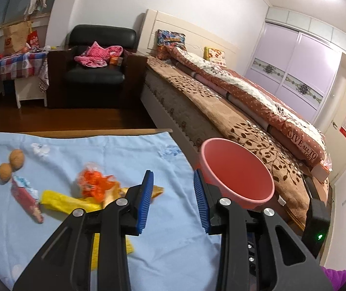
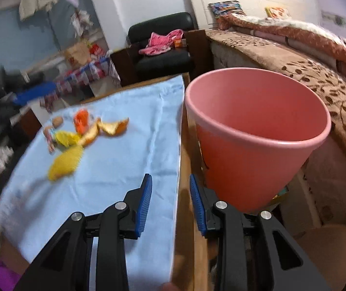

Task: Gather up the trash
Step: 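Move both open tools back over the cloth-covered table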

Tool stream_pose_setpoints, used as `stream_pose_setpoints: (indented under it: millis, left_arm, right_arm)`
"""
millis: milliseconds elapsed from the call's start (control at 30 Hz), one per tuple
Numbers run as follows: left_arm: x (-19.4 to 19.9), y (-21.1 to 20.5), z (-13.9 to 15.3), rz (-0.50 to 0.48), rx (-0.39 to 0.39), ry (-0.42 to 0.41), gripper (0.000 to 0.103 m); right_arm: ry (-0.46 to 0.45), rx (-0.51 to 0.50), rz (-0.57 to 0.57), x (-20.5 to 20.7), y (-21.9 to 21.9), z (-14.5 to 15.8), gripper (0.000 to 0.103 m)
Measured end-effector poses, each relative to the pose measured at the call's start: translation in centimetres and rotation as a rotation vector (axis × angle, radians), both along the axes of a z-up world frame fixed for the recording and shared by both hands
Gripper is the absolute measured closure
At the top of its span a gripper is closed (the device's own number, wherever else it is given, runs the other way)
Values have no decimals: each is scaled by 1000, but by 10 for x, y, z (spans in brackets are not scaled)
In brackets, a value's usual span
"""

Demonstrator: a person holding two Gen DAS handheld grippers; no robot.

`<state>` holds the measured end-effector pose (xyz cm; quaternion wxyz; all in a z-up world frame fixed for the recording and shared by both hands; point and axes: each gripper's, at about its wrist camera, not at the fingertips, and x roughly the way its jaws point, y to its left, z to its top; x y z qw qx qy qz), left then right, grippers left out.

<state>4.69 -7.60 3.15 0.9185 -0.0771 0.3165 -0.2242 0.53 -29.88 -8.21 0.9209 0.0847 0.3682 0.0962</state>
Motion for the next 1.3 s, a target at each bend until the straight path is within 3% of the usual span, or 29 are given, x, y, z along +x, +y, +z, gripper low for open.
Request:
stream_pose_setpoints:
  millis: [200, 400, 600, 833, 933, 1033, 1167, 1233, 1300]
  left_arm:
    - [-6, 27, -3, 68, -10, 11, 69]
    - [-12, 54, -4, 136, -3, 19, 69]
    - [-13, 64, -3, 174, -3, 25, 69]
    - [-10, 63, -3, 182, 13, 18, 69]
    - [-7, 66, -5, 186, 11, 33, 69]
    - [-6, 68, -9, 160, 20, 49, 69]
    - [-8, 68, -21, 118, 47, 82, 69]
    - [-10, 63, -29, 91, 64, 106, 69]
    - [-13, 60, -38, 66, 83, 128, 69]
  right_arm:
    - [-24, -9, 29, -2, 14, -2, 72]
    - [-29, 52, 39, -2, 5, 6, 72]
    - [-59, 89, -31, 7, -21, 20, 71]
    - [-82, 27, -100, 13, -47, 26, 69]
    - [-87, -17, -77, 15, -41, 27, 65]
    - [-37, -32, 7, 12, -32, 29, 64]
    - [-146, -86, 27, -1, -25, 51, 64]
    - [-194, -61, 30, 1, -22, 66, 59]
    - [-183, -25, 53, 8, -16, 75, 54]
